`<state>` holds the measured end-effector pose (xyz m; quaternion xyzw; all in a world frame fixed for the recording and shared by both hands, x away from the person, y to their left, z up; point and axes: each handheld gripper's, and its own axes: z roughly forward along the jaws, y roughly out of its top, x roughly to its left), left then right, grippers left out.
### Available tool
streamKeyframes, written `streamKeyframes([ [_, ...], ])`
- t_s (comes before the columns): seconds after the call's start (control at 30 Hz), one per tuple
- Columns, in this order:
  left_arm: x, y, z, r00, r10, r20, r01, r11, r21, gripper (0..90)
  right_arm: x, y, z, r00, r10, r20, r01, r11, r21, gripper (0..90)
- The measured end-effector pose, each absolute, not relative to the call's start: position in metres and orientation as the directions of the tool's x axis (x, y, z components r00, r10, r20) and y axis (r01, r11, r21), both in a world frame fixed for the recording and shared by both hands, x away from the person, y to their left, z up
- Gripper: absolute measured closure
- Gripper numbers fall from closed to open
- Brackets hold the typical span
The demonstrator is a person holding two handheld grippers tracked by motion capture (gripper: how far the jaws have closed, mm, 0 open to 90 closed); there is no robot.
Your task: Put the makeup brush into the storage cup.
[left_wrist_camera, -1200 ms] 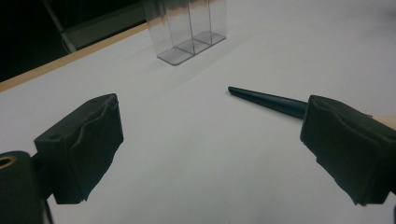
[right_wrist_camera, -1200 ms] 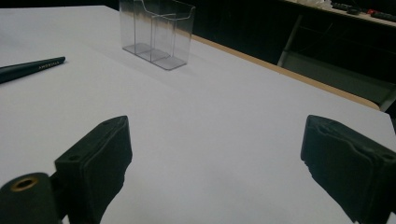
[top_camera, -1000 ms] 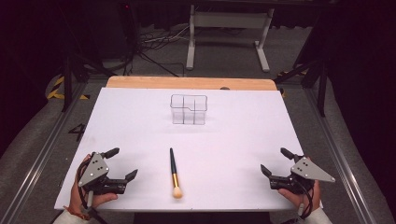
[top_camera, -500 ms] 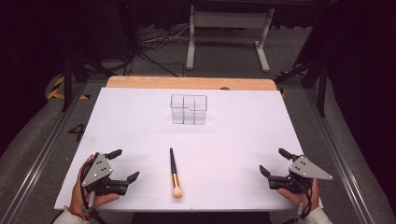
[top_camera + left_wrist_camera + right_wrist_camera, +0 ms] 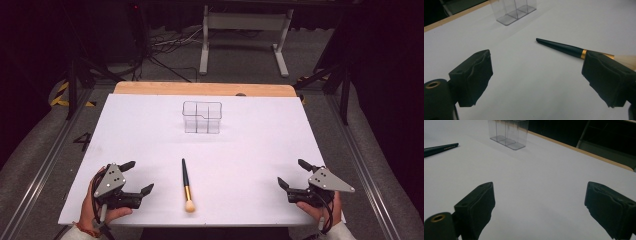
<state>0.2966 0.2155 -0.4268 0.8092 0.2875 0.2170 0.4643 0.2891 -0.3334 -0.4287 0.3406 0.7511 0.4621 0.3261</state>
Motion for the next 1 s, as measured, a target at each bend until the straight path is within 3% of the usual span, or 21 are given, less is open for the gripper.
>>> streamKeyframes([
  [0.17, 0.296, 0.204, -0.426, 0.740, 0.669, 0.066, 0.301, -0.418, 0.857, 12.5, 0.289, -0.333, -0.429, -0.551, 0.815, -0.178, 0.212, 0.343, 0.915, 10.4],
  [0.37, 0.301, 0.176, -0.422, 0.714, 0.699, -0.026, 0.436, -0.415, 0.799, 11.8, 0.290, -0.333, -0.430, -0.546, 0.816, -0.188, 0.212, 0.352, 0.911, 11.0],
  [0.6, 0.323, 0.127, -0.418, 0.630, 0.760, -0.158, 0.659, -0.417, 0.626, 14.0, 0.292, -0.333, -0.433, -0.532, 0.825, -0.192, 0.233, 0.361, 0.903, 11.5],
  [0.8, 0.340, 0.090, -0.418, 0.610, 0.778, -0.151, 0.735, -0.484, 0.474, 18.6, 0.292, -0.333, -0.434, -0.532, 0.824, -0.196, 0.236, 0.367, 0.900, 11.7],
  [1.0, 0.352, 0.068, -0.430, 0.610, 0.782, -0.126, 0.766, -0.541, 0.349, 31.3, 0.294, -0.334, -0.435, -0.532, 0.824, -0.195, 0.241, 0.368, 0.898, 11.8],
])
